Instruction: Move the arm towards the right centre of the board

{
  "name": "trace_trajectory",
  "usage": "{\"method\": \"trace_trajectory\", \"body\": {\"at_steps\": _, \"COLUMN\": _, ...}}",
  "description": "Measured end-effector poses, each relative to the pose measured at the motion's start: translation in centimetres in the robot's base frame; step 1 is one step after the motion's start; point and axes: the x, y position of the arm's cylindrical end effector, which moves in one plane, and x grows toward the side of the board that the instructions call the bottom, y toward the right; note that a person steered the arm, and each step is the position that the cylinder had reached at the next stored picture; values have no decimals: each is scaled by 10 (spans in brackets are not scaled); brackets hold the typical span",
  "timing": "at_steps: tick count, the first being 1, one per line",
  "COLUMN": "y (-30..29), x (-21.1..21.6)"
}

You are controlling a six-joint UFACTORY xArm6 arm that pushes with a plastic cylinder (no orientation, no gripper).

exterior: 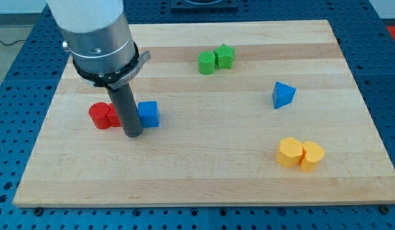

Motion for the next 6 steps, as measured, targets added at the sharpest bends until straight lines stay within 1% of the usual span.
{"method": "trace_trajectory", "body": {"at_steps": 1, "y": 1, "x": 1}}
{"method": "trace_trajectory", "body": {"at_steps": 2, "y": 42, "x": 8}}
{"method": "trace_trajectory", "body": {"at_steps": 4, "y": 217, "x": 3}}
{"method": "trace_trajectory", "body": {"at_steps": 5, "y": 309, "x": -18}}
{"method": "trace_trajectory", "body": {"at_steps": 6, "y": 364, "x": -62}}
